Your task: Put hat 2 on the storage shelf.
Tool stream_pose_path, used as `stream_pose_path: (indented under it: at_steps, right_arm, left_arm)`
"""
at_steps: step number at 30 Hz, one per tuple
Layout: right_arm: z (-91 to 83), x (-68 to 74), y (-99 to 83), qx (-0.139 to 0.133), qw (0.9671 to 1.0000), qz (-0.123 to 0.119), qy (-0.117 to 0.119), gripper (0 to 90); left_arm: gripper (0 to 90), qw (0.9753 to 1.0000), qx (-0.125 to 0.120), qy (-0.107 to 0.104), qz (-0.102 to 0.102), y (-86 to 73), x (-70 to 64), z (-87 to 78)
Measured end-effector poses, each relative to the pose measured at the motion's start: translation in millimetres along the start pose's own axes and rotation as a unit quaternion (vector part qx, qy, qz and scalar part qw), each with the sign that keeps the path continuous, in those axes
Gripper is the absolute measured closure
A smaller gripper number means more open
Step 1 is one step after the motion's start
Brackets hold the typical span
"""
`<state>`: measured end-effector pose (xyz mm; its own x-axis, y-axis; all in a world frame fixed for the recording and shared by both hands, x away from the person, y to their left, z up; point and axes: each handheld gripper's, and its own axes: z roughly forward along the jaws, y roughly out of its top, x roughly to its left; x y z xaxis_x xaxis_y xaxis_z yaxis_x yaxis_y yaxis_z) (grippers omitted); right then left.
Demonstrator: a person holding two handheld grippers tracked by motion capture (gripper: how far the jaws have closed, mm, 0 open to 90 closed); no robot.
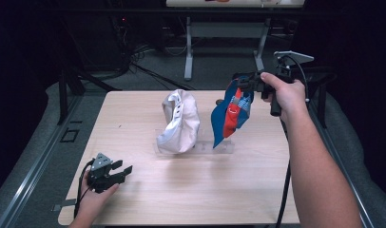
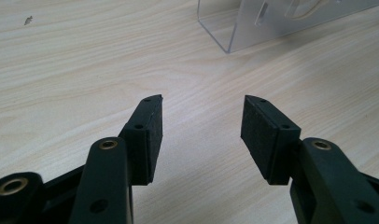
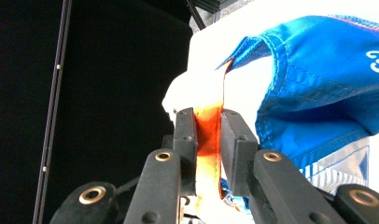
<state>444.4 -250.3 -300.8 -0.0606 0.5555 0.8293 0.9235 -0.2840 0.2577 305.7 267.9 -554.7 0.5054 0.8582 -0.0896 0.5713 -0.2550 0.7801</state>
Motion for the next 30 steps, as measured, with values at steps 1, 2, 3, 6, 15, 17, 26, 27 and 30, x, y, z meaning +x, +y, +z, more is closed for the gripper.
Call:
stream_pose_path:
  at_steps: [1, 2, 3, 6, 15, 17, 26, 27, 30]
  right_arm:
    - [2.9, -2.2, -0.7, 0.003, 1.0, 0.0, -0.002, 77.7]
    - [4.1, -3.1, -0.9, 0.005, 1.0, 0.0, -0.003, 77.7]
    - [5.9, -3.7, -1.3, 0.006, 1.0, -0.001, -0.005, 77.7]
    - [12.7, -6.3, -3.5, 0.009, 1.0, 0.001, 0.001, 77.6]
    - [32.4, -23.5, -13.0, 0.033, 0.9992, 0.006, -0.023, 77.4]
    - [34.8, -28.6, -16.9, 0.034, 0.999, 0.007, -0.027, 77.4]
    - [27.2, -31.0, -33.9, 0.02, 0.997, -0.038, -0.065, 60.0]
    - [25.8, -30.2, -37.7, 0.009, 0.996, -0.046, -0.076, 57.1]
    - [21.4, -30.3, -51.5, -0.009, 0.9889, -0.088, -0.12, 51.4]
  left_arm:
    - [48.8, 1.0, 0.0, 0.0, 0.001, 0.0, 0.2, 0.2]
    - [48.8, 1.0, 0.0, 0.0, 0.001, 0.0, 0.3, 0.3]
    - [48.8, 1.0, 0.004, -0.001, 0.002, 0.4, 0.5, -0.2]
    - [48.8, 1.0, 0.005, -0.002, 0.004, 0.5, 0.2, -0.3]
    - [48.8, 1.0, -0.005, 0.003, 0.002, -0.1, 0.5, -0.3]
    - [48.8, 1.0, -0.001, 0.002, 0.002, 0.1, 0.6, -0.8]
    - [48.7, 1.0, -0.004, 0.004, 0.002, -0.2, 0.6, -0.6]
    - [48.7, 1.0, -0.004, 0.004, 0.002, -0.2, 0.5, -0.6]
    - [48.6, 1.0, -0.004, 0.004, 0.002, -0.2, 0.2, -0.6]
